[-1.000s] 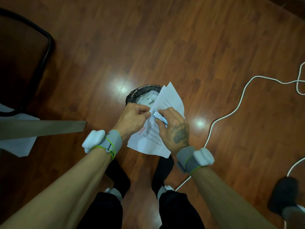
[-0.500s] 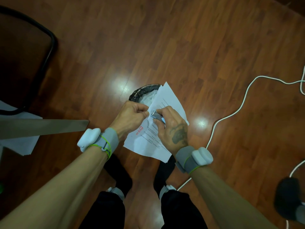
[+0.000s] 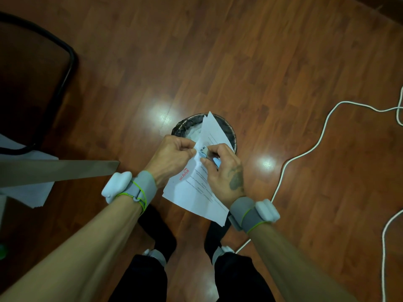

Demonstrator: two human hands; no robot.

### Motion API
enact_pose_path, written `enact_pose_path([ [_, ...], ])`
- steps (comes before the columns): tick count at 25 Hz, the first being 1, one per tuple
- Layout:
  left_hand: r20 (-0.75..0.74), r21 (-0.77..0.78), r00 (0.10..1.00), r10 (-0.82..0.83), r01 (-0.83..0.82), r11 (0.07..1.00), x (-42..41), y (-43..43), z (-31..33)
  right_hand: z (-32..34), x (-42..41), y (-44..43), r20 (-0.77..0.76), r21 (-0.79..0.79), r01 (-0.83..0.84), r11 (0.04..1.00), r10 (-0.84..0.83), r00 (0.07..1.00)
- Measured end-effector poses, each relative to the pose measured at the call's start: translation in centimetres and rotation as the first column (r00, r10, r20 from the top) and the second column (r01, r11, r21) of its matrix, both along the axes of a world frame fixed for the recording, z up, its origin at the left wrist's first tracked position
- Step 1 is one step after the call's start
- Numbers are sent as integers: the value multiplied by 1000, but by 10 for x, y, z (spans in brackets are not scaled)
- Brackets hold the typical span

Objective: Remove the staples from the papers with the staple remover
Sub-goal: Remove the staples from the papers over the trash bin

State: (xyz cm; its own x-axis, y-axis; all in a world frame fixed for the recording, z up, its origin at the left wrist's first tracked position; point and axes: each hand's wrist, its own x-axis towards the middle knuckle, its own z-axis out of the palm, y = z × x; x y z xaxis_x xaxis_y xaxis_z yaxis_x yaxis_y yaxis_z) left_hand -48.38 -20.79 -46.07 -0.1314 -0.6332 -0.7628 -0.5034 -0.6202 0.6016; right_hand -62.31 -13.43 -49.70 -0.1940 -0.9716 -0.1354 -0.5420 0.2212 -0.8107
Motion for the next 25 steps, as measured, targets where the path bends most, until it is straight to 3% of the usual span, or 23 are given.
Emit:
enact_pose_path([
  [3, 56, 22, 994, -90, 89, 996, 6, -5, 2, 3, 1, 1, -31, -24, -89, 996, 88, 996],
  [5, 94, 78, 986, -138, 131, 988, 12, -12, 4, 3, 1, 0, 73, 52, -107, 993, 104, 992],
  [8, 143, 209, 970, -195, 163, 964, 16, -24, 1, -5, 4, -2, 306, 333, -89, 939, -18, 952],
  [12, 146, 335, 964, -220, 161, 928, 11, -26, -23, -30, 6, 2, 403, 512, -12, 859, -228, 886],
  [16, 129, 365, 979, -156, 99, 926, -3, -30, -57, -58, -1, -2, 413, 622, 89, 778, -422, 807],
  [25, 108, 341, 990, -90, 48, 939, -24, -49, -91, -86, -15, -26, 402, 760, 131, 637, -618, 676],
])
